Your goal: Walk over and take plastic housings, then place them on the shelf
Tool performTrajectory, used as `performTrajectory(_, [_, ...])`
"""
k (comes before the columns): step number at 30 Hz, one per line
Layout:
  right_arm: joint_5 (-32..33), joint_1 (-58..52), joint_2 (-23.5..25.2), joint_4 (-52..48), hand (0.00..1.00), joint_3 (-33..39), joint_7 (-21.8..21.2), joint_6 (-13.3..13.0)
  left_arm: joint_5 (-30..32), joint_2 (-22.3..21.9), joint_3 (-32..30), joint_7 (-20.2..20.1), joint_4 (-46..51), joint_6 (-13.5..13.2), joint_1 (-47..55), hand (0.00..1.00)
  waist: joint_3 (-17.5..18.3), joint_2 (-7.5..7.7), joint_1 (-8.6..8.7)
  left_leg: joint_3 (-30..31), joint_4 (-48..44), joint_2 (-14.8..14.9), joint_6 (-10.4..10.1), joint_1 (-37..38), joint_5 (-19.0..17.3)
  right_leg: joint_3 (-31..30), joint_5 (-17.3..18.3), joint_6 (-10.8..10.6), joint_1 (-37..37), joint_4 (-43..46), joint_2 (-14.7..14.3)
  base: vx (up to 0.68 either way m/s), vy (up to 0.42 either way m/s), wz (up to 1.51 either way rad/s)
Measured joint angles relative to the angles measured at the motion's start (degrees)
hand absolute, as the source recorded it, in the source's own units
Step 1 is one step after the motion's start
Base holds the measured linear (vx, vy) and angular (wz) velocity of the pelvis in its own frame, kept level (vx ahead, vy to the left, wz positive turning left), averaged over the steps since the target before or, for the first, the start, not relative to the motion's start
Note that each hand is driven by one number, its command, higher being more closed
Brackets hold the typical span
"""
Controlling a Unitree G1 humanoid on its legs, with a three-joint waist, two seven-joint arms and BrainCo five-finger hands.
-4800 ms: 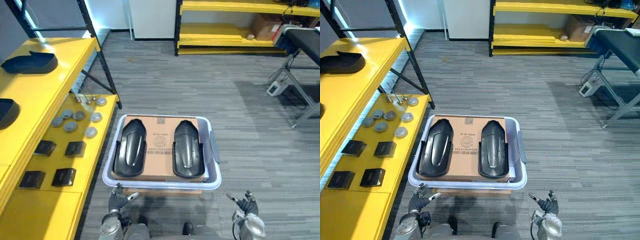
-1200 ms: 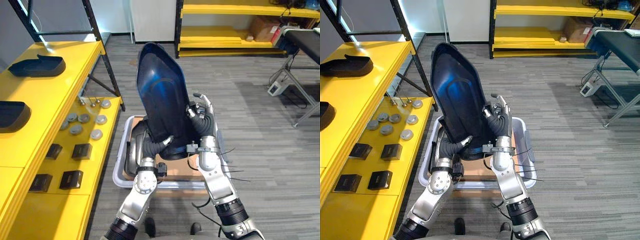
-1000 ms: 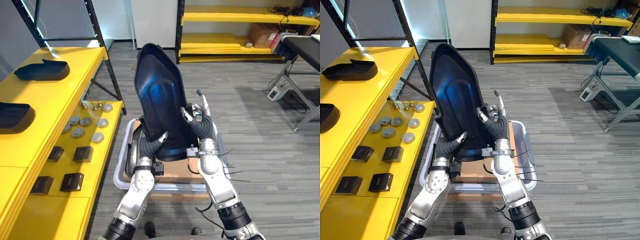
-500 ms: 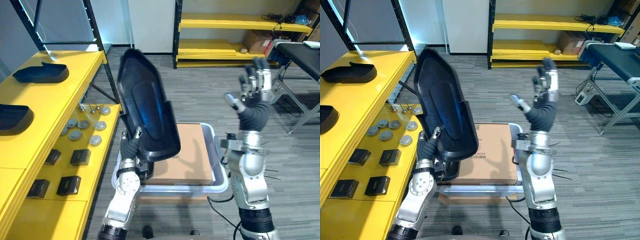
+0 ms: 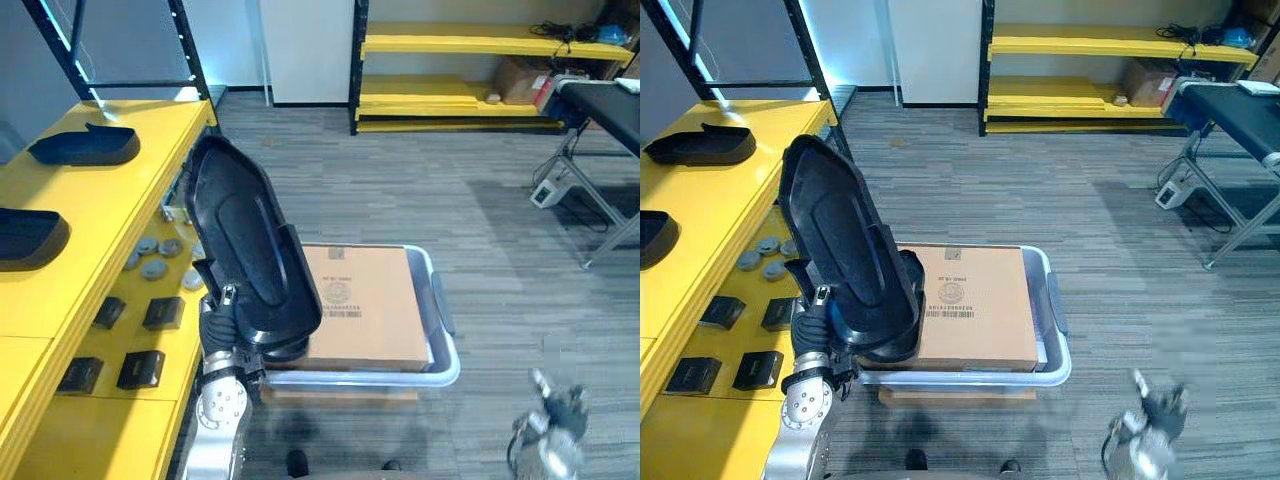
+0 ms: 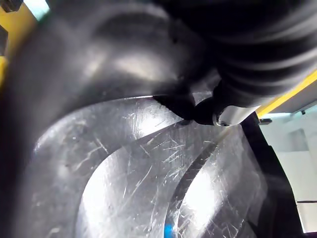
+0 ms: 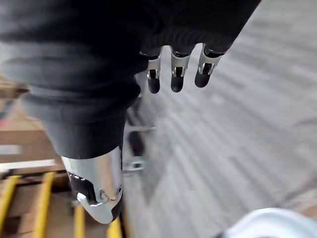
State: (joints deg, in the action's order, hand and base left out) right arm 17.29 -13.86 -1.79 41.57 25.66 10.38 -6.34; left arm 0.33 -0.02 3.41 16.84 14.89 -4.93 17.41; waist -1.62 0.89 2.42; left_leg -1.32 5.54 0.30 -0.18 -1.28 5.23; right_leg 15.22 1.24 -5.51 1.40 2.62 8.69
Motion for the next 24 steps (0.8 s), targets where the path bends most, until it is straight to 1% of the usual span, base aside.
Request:
performTrajectory(1, [-0.77, -0.32, 0.37, 1.43, 0.0, -0.6, -0.86, 0.42, -0.01, -0.07, 0.2, -0.5, 0.55, -0.06, 0.49, 1.0, -0.15, 0.12, 0.04, 0.83, 0.0, -0.17, -0.01, 0.19, -0.01, 0.86, 0.88, -0.12, 0.16, 1.17, 0.31, -0.04, -0.01, 0.78])
performTrajectory(2, [-2.32, -0.68, 0.96, 4.32, 0.0, -2.61, -1.95, 0.79, -0.02, -0.36, 0.72, -0.72, 1.52, -0.21, 1.24, 1.0, -0.38, 0.4, -0.1, 2.87, -0.07, -0.68, 0.05, 0.23, -0.04, 2.97, 2.66, -0.39, 0.3, 3.72, 1.19, -0.03, -0.017, 1.01])
performTrajectory(3, [-4.39, -0.53, 1.87, 5.52, 0.0, -4.95, -2.64, 1.39, -0.27, -0.76, 0.75, -0.92, 2.44, -0.54, 1.69, 1.0, -1.28, 0.62, -0.46, 5.1, -1.98, -1.42, 0.07, -0.92, -0.13, 5.33, 4.25, -0.62, 0.44, 6.27, 2.21, -0.02, -0.017, 1.13])
performTrajectory(4, [-5.1, -0.34, 2.23, 5.84, 0.0, -6.23, -2.98, 1.52, -0.31, -0.89, 0.7, -1.17, 3.04, -0.55, 1.68, 1.0, -1.95, 0.72, -0.65, 6.29, -3.49, -1.92, 0.06, -2.07, -0.66, 6.77, 4.97, -0.58, 0.45, 7.5, 2.77, -0.06, -0.012, 1.26])
performTrajectory(5, [-6.54, 0.79, 2.69, 6.69, 0.0, -8.76, -3.15, 1.87, -0.69, -1.05, 0.75, -1.63, 4.41, -0.58, 1.7, 1.0, -3.34, 0.75, -1.25, 8.71, -7.22, -2.88, 0.23, -4.66, -1.7, 9.77, 6.11, -0.74, 0.4, 9.54, 3.7, -0.07, -0.004, 1.11])
performTrajectory(6, [-6.93, 1.11, 2.93, 6.41, 0.0, -9.24, -3.28, 1.82, -0.88, -1.24, 0.96, -1.77, 5.09, -0.59, 1.75, 1.0, -3.82, 0.5, -1.59, 10.2, -9.02, -3.39, 0.21, -6.22, -2.12, 11.58, 6.52, -0.78, 0.39, 10.29, 4.08, -0.1, -0.001, 1.33])
performTrajectory(7, [-8.03, 2.04, 2.98, 6.47, 0.0, -11.1, -3.21, 1.78, -0.99, -1.67, 1.31, -1.83, 6.3, -0.6, 1.73, 1.0, -4.64, 0.18, -2.2, 12.49, -11.45, -4.44, 0.12, -8.46, -2.53, 14.86, 7.25, -1.0, 0.45, 11.54, 4.6, -0.1, -0.003, 1.49])
performTrajectory(8, [-8.9, 3.02, 2.73, 6.44, 0.0, -12.55, -3.16, 1.8, -1.52, -2.12, 1.58, -1.85, 7.62, -0.62, 1.75, 1.0, -5.29, -0.15, -2.63, 12.78, -13.02, -4.44, 0.36, -10.93, -2.7, 18.84, 7.88, -0.99, 0.8, 12.64, 5.45, -0.09, 0.004, 1.9])
performTrajectory(9, [-9.38, 3.49, 2.62, 6.31, 0.0, -13.61, -3.16, 1.79, -2.02, -2.4, 1.95, -1.91, 8.3, -0.68, 1.71, 1.0, -5.66, -0.44, -2.77, 11.52, -13.59, -4.28, 0.82, -12.61, -3.01, 22.93, 8.29, -1.19, 1.71, 13.01, 5.89, -0.03, -0.001, 2.37])
performTrajectory(10, [-10.23, 3.99, 2.52, 6.33, 0.0, -14.84, -3.09, 1.77, -2.05, -3.02, 2.75, -1.93, 8.4, -0.84, 1.52, 1.0, -6.51, -0.27, -3.59, 5.98, -13.45, -2.57, 1.24, -13.25, -3.22, 28.47, 8.54, -1.42, 3.56, 13.02, 7.05, 0.01, 0.004, 2.14])
performTrajectory(11, [-10.4, 4.63, 2.56, 6.35, 0.0, -15.11, -3.1, 1.83, -2.09, -3.15, 2.63, -1.79, 8.32, -0.88, 1.58, 1.0, -6.97, -0.57, -3.97, -0.01, -13.92, -0.68, 1.99, -14.06, -3.75, 31.36, 8.69, -1.53, 4.75, 13.2, 7.51, 0.01, 0.005, 1.99])
performTrajectory(12, [-10.71, 5.09, 2.58, 6.09, 0.0, -15.79, -3.06, 1.85, -2.25, -3.38, 2.7, -1.74, 8.3, -0.87, 1.58, 1.0, -7.24, -0.99, -3.91, -6.58, -14.58, 1.42, 2.61, -14.39, -4.19, 34.51, 8.81, -1.73, 6.53, 13.34, 7.6, 0.0, 0.007, 1.34])
performTrajectory(13, [-10.75, 5.2, 2.56, 5.97, 0.0, -16.23, -3.03, 1.87, -2.24, -3.34, 2.83, -1.8, 8.26, -0.88, 1.57, 1.0, -7.26, -1.0, -3.89, -10.51, -14.65, 2.32, 2.9, -14.27, -4.38, 36.3, 8.83, -1.86, 7.52, 13.36, 7.6, 0.02, 0.008, 1.49])
performTrajectory(14, [-10.83, 5.48, 2.45, 5.92, 0.0, -17.08, -3.04, 1.89, -2.27, -3.26, 3.46, -1.81, 8.26, -0.98, 1.55, 1.0, -7.21, -0.88, -3.91, -17.05, -14.96, 3.53, 4.0, -13.93, -5.15, 39.1, 8.58, -2.28, 9.01, 12.88, 8.34, 0.07, 0.042, 1.33])
performTrajectory(15, [-10.84, 5.98, 2.36, 5.93, 0.0, -17.28, -2.96, 1.93, -2.38, -3.27, 4.06, -1.83, 8.22, -1.37, 1.53, 1.0, -7.18, -0.92, -3.93, -21.39, -15.52, 4.13, 4.65, -14.03, -5.64, 41.08, 8.36, -2.68, 10.25, 11.79, 8.52, 0.09, 0.066, 1.36])
performTrajectory(16, [-10.82, 6.8, 2.43, 6.0, 0.0, -17.28, -2.87, 2.06, -2.44, -3.19, 4.73, -1.84, 7.85, -2.03, 1.43, 1.0, -7.16, -0.95, -4.02, -25.42, -16.21, 4.88, 4.67, -14.19, -5.73, 43.01, 8.06, -3.21, 11.39, 9.87, 8.96, 0.15, 0.139, 1.05])
performTrajectory(17, [-10.73, 8.35, 2.31, 5.81, 0.0, -17.28, -2.76, 2.36, -2.57, -3.22, 5.64, -1.91, 6.65, -2.8, 0.91, 1.0, -6.87, -1.67, -4.51, -28.65, -18.89, 5.61, 5.34, -15.6, -5.73, 44.2, 8.11, -4.0, 11.76, 9.36, 9.35, 0.12, 0.125, 0.8])
performTrajectory(18, [-10.66, 8.96, 2.32, 5.8, 0.0, -17.3, -2.69, 2.58, -2.63, -3.01, 5.95, -2.17, 5.07, -2.82, -0.32, 1.0, -6.81, -1.55, -5.02, -28.39, -19.08, 4.63, 6.29, -15.81, -6.52, 43.74, 8.27, -4.23, 11.85, 9.28, 9.59, 0.14, 0.17, 0.56])
performTrajectory(19, [-10.66, 9.38, 2.34, 5.8, 0.0, -17.28, -2.63, 2.7, -2.75, -3.03, 5.93, -2.35, 4.13, -2.81, -1.1, 1.0, -6.66, -1.27, -5.03, -28.22, -18.98, 3.78, 6.38, -15.81, -6.96, 43.27, 8.17, -3.72, 11.87, 8.94, 9.76, 0.13, 0.161, 0.4])
performTrajectory(20, [-10.7, 10.15, 2.96, 5.68, 0.0, -17.54, -2.63, 2.84, -3.28, -3.09, 6.02, -2.48, 2.67, -2.81, -2.38, 1.0, -6.56, -0.56, -5.05, -27.8, -19.36, 2.2, 7.07, -15.81, -8.17, 42.99, 8.05, -2.54, 12.35, 9.15, 10.71, 0.19, 0.194, 0.39])
performTrajectory(21, [-10.79, 10.17, 3.75, 4.55, 0.0, -17.72, -2.59, 3.1, -3.73, -3.14, 6.25, -2.89, 1.64, -2.77, -3.48, 1.0, -6.57, -0.05, -5.08, -27.19, -20.83, 1.05, 7.65, -15.67, -10.01, 42.37, 8.05, 0.77, 13.03, 11.57, 12.32, 0.19, 0.164, 0.4])
performTrajectory(22, [-10.86, 10.04, 3.95, 4.01, 0.0, -17.77, -2.61, 3.14, -3.78, -3.1, 6.53, -3.0, 1.23, -2.75, -3.7, 1.0, -6.6, -0.05, -4.78, -26.45, -21.53, 0.54, 8.2, -15.26, -10.85, 40.64, 7.87, 3.48, 12.74, 14.5, 13.63, 0.23, 0.192, 0.54])
performTrajectory(23, [-10.94, 9.56, 4.19, 3.98, 0.0, -17.71, -2.64, 3.15, -4.0, -2.98, 8.18, -2.96, 0.14, -2.72, -4.31, 1.0, -6.45, -0.04, -3.41, -24.46, -22.75, -0.26, 8.62, -14.07, -12.69, 32.49, 7.81, 7.41, 10.33, 22.74, 15.98, 0.25, 0.202, 0.78])
performTrajectory(24, [-10.9, 9.16, 4.28, 4.46, 0.0, -17.7, -2.81, 3.16, -4.08, -1.57, 9.88, -3.01, -1.51, -2.7, -5.94, 1.0, -6.08, 0.29, -3.24, -22.18, -22.07, -1.12, 7.85, -12.85, -13.32, 21.4, 10.12, 5.68, 6.4, 27.49, 14.45, 0.25, 0.186, 0.78])
